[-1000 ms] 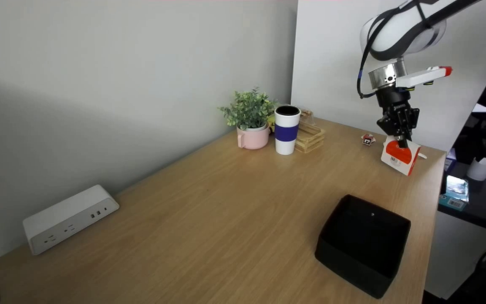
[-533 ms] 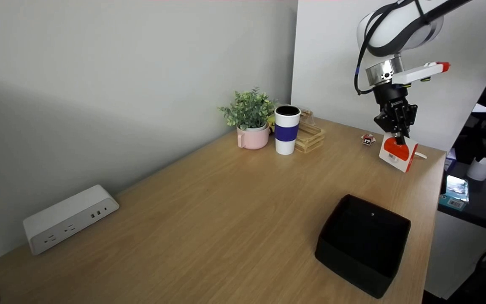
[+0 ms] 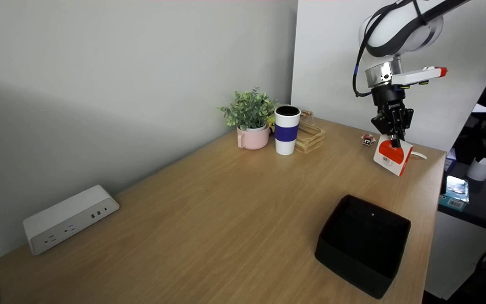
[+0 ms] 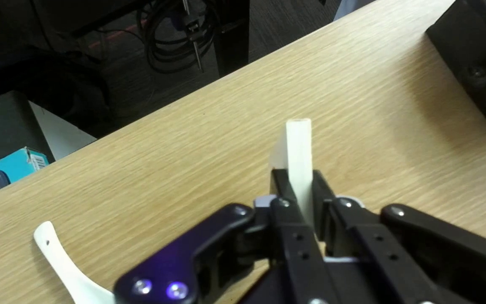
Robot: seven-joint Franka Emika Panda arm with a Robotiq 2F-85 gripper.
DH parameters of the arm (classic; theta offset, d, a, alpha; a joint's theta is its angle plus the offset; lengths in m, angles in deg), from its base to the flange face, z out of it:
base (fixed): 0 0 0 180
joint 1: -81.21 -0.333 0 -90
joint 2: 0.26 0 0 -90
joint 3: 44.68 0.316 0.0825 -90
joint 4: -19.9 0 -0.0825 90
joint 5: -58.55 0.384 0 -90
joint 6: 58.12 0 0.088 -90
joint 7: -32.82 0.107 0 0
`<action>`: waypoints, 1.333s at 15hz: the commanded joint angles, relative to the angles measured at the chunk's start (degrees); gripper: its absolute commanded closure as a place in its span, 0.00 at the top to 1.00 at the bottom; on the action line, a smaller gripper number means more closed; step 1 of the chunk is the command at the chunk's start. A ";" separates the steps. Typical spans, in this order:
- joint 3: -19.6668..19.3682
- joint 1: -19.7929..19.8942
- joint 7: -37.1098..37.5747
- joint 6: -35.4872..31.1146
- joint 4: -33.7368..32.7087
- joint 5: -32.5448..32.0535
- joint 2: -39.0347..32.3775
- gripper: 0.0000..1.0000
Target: Remove the book from the box and put it on the table, put it back in the box, then back on the table again.
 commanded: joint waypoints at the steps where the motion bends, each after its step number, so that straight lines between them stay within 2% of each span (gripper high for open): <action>1: 0.42 0.36 -0.03 -0.59 -0.65 0.32 -1.45 0.03; 19: 0.97 0.28 -0.16 -0.52 -1.11 0.66 -3.75 0.03; 20: 0.98 0.30 -0.16 -0.51 -1.12 0.69 -3.78 0.23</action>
